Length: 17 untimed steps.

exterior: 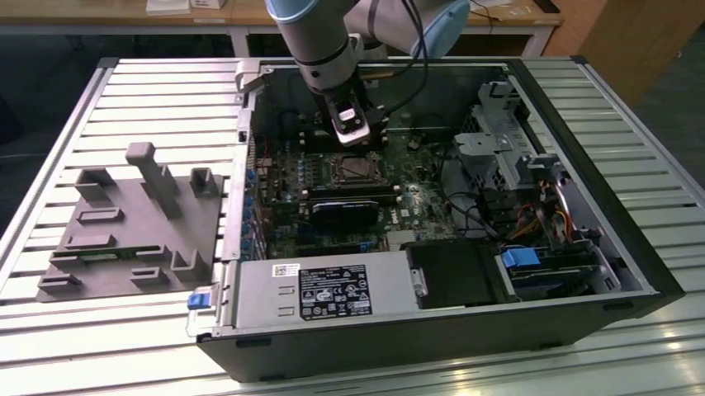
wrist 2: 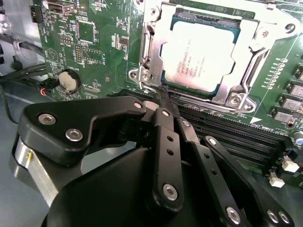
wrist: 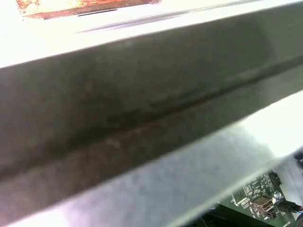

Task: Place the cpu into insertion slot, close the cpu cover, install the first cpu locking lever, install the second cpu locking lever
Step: 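Install the first cpu locking lever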

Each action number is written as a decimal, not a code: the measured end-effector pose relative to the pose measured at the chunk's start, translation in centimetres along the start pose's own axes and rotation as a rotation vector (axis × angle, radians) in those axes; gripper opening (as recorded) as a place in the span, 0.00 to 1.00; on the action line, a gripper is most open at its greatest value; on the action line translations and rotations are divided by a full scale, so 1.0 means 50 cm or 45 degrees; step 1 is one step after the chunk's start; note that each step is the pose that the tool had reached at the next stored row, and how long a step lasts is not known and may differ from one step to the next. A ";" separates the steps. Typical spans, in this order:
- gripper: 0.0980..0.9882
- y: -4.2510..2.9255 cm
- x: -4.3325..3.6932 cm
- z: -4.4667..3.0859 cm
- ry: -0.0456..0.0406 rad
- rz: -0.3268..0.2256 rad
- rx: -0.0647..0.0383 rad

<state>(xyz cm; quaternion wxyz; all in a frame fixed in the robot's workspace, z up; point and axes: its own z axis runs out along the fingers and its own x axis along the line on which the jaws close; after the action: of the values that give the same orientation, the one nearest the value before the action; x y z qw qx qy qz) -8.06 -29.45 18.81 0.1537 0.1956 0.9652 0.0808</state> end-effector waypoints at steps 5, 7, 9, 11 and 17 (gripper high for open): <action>0.01 0.000 -0.001 -0.001 0.000 0.000 0.000; 0.01 0.000 -0.001 -0.001 0.000 0.000 0.000; 0.01 0.000 -0.001 -0.002 0.000 0.000 0.000; 0.01 0.000 -0.001 -0.002 0.000 0.000 0.000; 0.01 0.003 -0.004 -0.013 0.000 0.000 0.000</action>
<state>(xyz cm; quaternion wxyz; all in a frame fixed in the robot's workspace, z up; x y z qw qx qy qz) -8.06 -29.47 19.48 0.1537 0.1956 0.9652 0.0808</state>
